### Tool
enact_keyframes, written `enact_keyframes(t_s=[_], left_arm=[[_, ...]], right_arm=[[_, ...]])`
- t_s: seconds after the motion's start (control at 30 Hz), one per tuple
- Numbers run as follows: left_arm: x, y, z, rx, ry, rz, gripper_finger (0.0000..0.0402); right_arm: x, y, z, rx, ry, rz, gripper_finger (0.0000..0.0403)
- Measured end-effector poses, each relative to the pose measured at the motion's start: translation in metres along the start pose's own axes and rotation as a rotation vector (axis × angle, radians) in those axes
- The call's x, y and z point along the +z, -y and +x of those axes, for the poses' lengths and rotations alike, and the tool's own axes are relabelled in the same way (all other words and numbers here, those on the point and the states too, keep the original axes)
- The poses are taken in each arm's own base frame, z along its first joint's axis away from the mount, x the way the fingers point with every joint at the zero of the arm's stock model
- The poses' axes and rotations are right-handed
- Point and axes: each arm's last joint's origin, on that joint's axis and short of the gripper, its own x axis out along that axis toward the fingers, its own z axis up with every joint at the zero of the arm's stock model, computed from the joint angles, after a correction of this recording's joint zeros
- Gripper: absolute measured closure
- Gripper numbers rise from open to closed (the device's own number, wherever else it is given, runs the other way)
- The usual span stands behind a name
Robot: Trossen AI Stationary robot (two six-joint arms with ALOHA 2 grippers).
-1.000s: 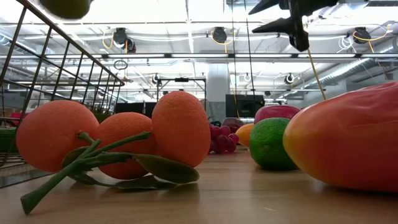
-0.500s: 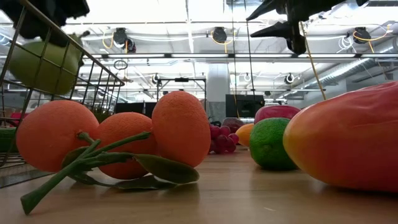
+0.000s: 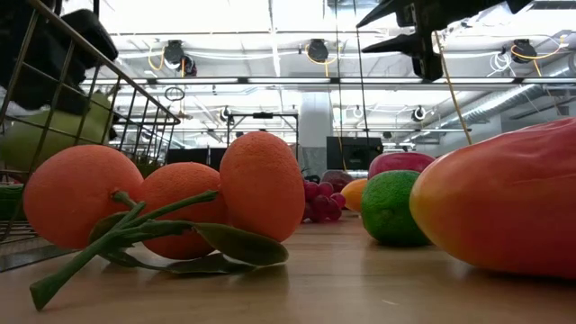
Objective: Build produce basket
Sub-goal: Put the left green pear into the wire basket
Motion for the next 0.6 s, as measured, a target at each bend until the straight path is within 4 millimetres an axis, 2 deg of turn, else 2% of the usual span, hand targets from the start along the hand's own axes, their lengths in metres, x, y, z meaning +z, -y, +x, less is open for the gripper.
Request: enact_keyframes(t_s=[0.17,0.43,0.6], left_arm=[[-0.0019,-0.0022,0.0003,0.041,0.008,0.038,0.0179],[-0.001,-0.002,0.0003,0.042,0.018,0.043,0.0102],[0.0067,0.0021,-0.0002,-0.005,0.097,-0.002,0.0082]], right_arm=[[0.0,0.0,0.0,-0.001,0.001,0.011,0.0248],[0.0002,0.0001,0.0,-0.005,0.007,0.011,0.0248],[0.0006,0.0004,0.0,-0.016,0.027,0.042,0.0248]])
